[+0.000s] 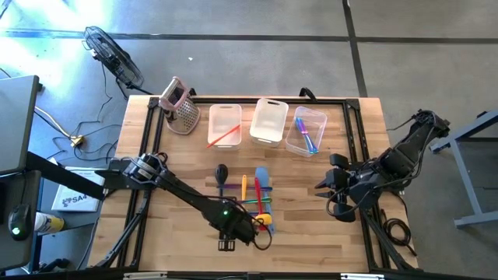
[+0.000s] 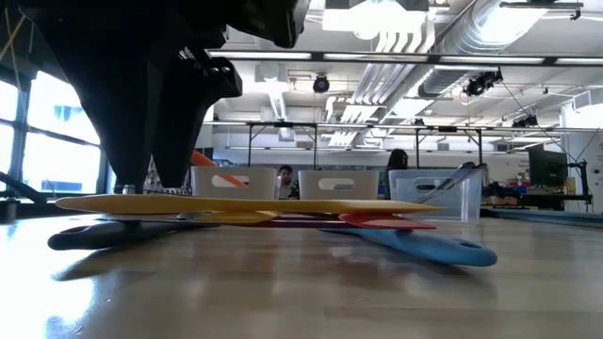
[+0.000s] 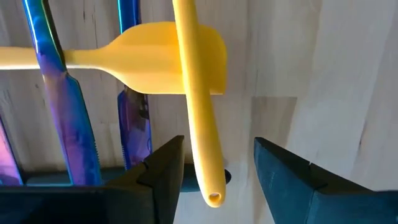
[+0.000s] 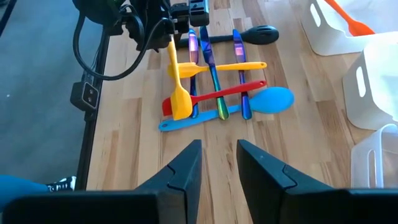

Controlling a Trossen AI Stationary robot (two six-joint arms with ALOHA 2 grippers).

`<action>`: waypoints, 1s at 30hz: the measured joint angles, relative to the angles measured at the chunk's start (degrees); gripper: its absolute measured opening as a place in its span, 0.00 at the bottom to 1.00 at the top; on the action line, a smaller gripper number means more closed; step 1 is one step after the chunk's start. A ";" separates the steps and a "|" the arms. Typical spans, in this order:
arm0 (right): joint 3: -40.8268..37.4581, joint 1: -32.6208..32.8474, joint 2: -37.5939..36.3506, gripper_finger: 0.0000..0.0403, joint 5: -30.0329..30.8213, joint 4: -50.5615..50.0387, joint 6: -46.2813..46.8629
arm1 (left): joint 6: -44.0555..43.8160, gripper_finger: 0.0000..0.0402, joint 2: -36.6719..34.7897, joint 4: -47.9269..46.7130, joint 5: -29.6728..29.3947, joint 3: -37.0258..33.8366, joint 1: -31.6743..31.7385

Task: Pick & Place Kitchen Items
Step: Put the yellow spatula into the left white bin

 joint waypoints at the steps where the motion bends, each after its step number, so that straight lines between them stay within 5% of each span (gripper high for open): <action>1: 0.00 0.00 0.00 0.23 0.00 0.00 0.00 | 0.16 0.46 0.00 -0.02 0.00 0.00 0.00; 30: 0.00 -0.01 0.02 0.23 0.00 0.09 0.32 | 1.97 0.46 1.34 2.22 0.73 -0.02 0.76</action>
